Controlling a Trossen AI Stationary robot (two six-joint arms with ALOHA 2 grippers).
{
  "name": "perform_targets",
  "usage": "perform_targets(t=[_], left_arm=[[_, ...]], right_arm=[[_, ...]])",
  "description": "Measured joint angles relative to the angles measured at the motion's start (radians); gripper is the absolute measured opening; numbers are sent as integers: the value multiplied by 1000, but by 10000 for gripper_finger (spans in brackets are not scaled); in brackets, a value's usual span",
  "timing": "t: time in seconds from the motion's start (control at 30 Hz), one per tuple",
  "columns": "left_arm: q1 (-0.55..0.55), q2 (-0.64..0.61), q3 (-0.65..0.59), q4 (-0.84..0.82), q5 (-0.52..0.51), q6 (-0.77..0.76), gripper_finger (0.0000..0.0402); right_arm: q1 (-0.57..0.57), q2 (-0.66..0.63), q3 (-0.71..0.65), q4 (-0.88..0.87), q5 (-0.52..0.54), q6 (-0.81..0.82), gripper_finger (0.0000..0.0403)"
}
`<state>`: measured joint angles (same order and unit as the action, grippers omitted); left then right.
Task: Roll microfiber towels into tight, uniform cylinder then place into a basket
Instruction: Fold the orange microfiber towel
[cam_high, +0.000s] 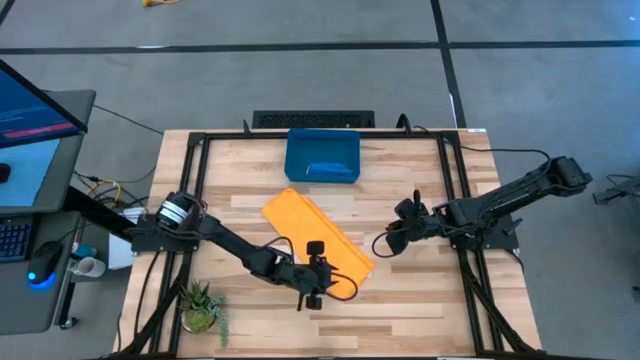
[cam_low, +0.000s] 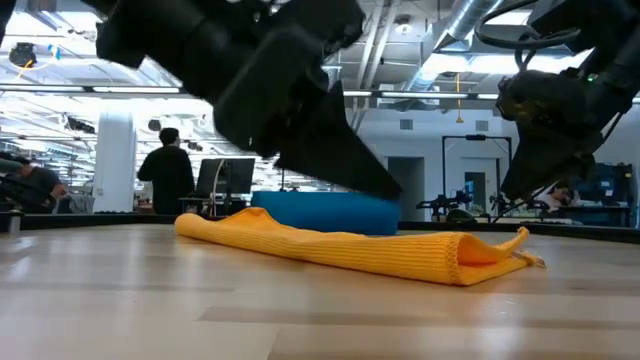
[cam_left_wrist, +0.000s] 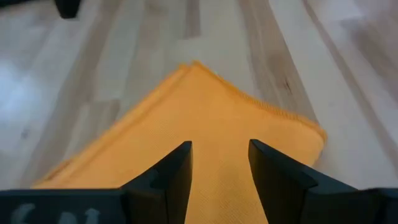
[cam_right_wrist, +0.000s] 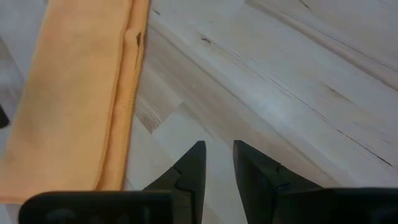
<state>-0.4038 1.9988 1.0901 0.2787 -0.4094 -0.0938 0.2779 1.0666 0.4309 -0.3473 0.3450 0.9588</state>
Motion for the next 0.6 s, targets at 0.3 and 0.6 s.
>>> perform_targets(t=[0.3,0.6], left_arm=[[7,153,151,-74,132,79,151],[-13,179,345,-528,158,141,148]], right_arm=[[0,0,0,-11,0,-1,102],[0,0,0,-12,0,-24,102]])
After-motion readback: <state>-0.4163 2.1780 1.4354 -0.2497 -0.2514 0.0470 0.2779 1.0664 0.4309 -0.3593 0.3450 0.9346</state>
